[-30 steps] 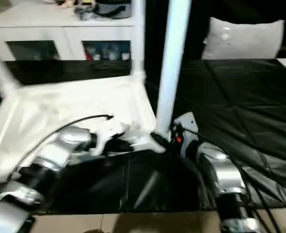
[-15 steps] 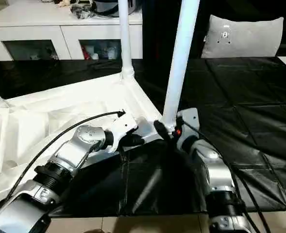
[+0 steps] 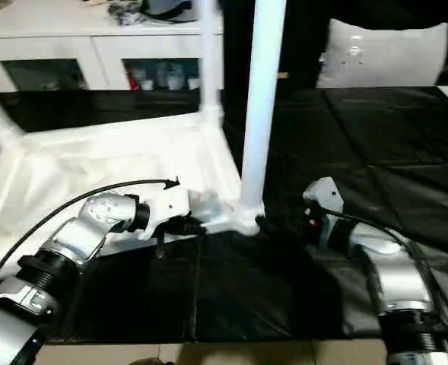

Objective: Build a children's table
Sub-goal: Rotate leg to tighten

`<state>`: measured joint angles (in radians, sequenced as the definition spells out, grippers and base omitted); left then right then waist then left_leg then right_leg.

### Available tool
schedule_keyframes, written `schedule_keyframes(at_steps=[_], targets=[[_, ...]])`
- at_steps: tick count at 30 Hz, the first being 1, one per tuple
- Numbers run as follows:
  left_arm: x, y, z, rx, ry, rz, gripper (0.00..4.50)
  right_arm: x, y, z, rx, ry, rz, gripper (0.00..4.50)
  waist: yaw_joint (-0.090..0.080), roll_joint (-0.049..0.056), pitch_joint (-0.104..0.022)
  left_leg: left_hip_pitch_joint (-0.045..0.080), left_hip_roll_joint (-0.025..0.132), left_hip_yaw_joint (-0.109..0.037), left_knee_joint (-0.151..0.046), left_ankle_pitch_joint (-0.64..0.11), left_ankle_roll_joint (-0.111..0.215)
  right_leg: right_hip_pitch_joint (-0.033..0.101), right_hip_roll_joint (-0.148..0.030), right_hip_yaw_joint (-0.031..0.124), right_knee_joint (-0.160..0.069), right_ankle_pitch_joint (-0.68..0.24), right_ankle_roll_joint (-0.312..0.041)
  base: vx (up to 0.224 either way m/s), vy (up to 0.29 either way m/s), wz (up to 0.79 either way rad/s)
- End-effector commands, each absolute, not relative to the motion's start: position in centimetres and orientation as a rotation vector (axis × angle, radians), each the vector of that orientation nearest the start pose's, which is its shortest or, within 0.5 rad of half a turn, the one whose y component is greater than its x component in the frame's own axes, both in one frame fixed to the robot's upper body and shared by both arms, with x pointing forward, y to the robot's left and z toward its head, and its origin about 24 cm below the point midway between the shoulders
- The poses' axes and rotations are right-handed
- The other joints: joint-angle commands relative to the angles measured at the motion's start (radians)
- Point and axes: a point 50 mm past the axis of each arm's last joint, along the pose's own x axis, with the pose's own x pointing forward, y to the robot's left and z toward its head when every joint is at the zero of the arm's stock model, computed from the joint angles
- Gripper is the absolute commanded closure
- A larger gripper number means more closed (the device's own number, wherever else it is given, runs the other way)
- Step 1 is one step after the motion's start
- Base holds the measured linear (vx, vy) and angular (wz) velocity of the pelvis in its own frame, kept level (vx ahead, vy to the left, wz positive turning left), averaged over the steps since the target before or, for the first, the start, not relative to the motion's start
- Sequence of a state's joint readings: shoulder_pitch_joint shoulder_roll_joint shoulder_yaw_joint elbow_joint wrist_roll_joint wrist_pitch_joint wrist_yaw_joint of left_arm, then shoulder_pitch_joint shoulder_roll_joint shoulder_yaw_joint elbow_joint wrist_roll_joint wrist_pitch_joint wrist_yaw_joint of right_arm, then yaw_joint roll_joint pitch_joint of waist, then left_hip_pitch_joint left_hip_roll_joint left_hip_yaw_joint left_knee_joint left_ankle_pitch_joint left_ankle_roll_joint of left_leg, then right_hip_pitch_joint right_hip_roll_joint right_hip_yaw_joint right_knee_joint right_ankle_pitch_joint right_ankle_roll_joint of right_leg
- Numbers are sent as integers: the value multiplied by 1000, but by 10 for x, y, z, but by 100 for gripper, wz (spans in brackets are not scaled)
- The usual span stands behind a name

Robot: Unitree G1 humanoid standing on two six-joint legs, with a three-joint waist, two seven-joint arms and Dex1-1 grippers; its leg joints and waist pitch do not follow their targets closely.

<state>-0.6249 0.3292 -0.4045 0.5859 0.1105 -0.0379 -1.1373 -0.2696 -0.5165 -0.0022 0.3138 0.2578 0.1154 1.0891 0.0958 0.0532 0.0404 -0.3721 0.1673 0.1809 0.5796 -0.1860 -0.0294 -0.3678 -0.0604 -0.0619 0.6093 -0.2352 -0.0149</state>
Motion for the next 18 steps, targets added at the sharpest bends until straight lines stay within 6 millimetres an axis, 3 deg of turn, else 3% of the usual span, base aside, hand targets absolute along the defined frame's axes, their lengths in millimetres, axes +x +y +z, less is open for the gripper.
schedule_keyframes(at_steps=[1, 3, 5, 6, 12, 18], targets=[[299, 104, 31, 669, 474, -1561, 450, 279, -213, 66, -187, 257, 1078, 3, 4, -20, -53, 9, 76, -25, -53, -109, 126, 34, -99, 51, -68, -1, -247, 0, 0, 0], [298, 107, 34, 692, 478, -1631, 450, 276, -211, 66, -201, 295, 1171, 3, 11, -24, -54, 8, 76, -25, -52, -102, 130, 36, -101, 50, -66, 1, -244, 0, 0, 0], [297, 108, 35, 704, 478, -1664, 450, 275, -209, 65, -202, 312, 1212, 3, 17, -22, -53, 9, 77, -24, -52, -110, 129, 35, -103, 50, -67, -21, -240, 0, 0, 0], [297, 108, 36, 706, 481, -1676, 450, 274, -208, 65, -201, 318, 1228, 31, 21, -21, -53, 12, 78, -25, -53, -121, 122, 33, -103, 49, -68, -43, -239, 0, 0, 0], [294, 110, 39, 725, 492, -1764, 450, 274, -198, 62, -178, 338, 1307, 74, 28, -21, -52, 15, 82, -26, -57, -140, 96, 31, -104, 50, -68, -71, -242, 0, 0, 0], [294, 109, 39, 734, 498, -1796, 450, 270, -194, 58, -147, 365, 1351, 137, 40, -21, -55, 13, 81, -25, -53, -116, 98, 34, -106, 51, -63, -38, -240, 0, 0, 0]])
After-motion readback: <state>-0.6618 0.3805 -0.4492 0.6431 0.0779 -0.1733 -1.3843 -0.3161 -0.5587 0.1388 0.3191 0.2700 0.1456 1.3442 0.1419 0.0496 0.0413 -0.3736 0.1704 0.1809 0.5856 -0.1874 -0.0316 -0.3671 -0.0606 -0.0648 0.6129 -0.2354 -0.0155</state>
